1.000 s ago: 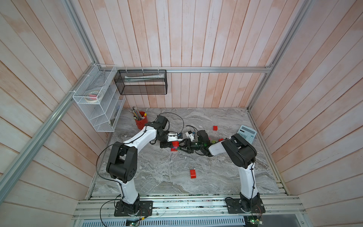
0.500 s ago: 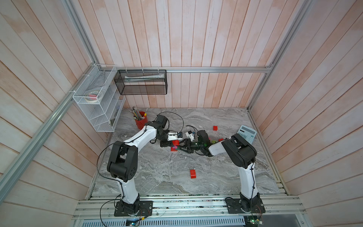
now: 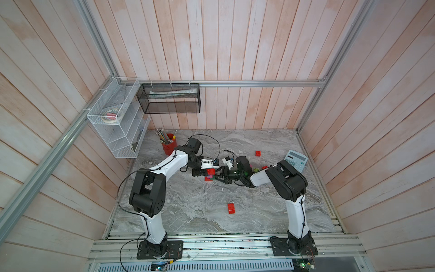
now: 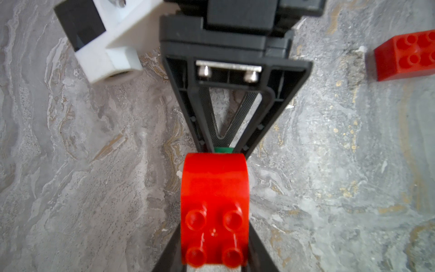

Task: Assemble the letter s with lego
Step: Assemble the lego brick with the lego brick.

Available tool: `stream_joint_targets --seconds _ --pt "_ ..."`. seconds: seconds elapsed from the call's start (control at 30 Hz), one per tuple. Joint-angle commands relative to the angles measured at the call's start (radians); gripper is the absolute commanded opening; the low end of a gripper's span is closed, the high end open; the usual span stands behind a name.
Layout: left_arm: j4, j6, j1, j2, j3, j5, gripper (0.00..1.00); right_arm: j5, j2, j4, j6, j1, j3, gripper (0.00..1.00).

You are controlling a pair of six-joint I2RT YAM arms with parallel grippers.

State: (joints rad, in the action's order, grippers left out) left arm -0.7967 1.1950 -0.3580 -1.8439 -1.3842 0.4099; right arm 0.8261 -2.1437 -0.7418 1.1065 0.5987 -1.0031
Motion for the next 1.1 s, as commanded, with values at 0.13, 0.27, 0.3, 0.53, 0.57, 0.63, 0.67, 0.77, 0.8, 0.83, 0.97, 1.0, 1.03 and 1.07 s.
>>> stream_joint_targets --seconds 0.13,0.27,0.3,0.53,0.57,0.63,0.67,0.77,0.8,0.83,0.97,1.0,1.03,1.07 --pt "-0.025 0.026 0.001 -0.053 -0.007 -0.063 0.26 -0.007 -0.053 0.082 -0.021 0.0 0.023 0.6" --pt "-0.034 0.026 -0.007 -0.065 -0.014 -0.071 0.26 -0.004 -0.057 0.072 -0.019 0.001 0.025 0.61" --pt "-0.037 0.026 -0.008 -0.068 -0.015 -0.075 0.26 -0.001 -0.059 0.066 -0.015 -0.001 0.027 0.61" --pt "-0.058 0.02 -0.024 -0.095 -0.046 -0.092 0.26 0.011 -0.063 0.046 -0.007 -0.002 0.029 0.6" --pt "-0.06 0.019 -0.025 -0.097 -0.049 -0.095 0.26 0.011 -0.062 0.045 -0.007 -0.002 0.031 0.61" --pt "-0.06 0.019 -0.027 -0.101 -0.05 -0.095 0.26 0.01 -0.062 0.044 -0.006 -0.001 0.033 0.61" --pt "-0.06 0.021 -0.027 -0.103 -0.052 -0.093 0.26 0.009 -0.061 0.045 -0.005 -0.001 0.034 0.61" --pt "-0.05 0.007 -0.031 -0.099 -0.058 -0.069 0.27 0.0 -0.063 0.061 -0.011 -0.002 0.037 0.6" --pt "-0.052 0.009 -0.031 -0.098 -0.061 -0.065 0.28 -0.004 -0.064 0.065 -0.013 -0.002 0.039 0.6" --pt "-0.053 0.008 -0.031 -0.098 -0.062 -0.066 0.29 -0.005 -0.064 0.065 -0.013 -0.003 0.042 0.6" --pt "-0.058 0.012 -0.036 -0.098 -0.068 -0.096 0.3 -0.007 -0.065 0.066 -0.011 -0.003 0.048 0.6" --pt "-0.058 0.012 -0.038 -0.098 -0.07 -0.104 0.3 -0.006 -0.066 0.066 -0.01 -0.003 0.048 0.6" --pt "-0.058 0.013 -0.038 -0.097 -0.072 -0.108 0.31 -0.007 -0.068 0.064 -0.009 -0.002 0.047 0.6" --pt "-0.058 0.012 -0.04 -0.096 -0.076 -0.106 0.31 -0.005 -0.069 0.06 -0.007 -0.003 0.047 0.6"
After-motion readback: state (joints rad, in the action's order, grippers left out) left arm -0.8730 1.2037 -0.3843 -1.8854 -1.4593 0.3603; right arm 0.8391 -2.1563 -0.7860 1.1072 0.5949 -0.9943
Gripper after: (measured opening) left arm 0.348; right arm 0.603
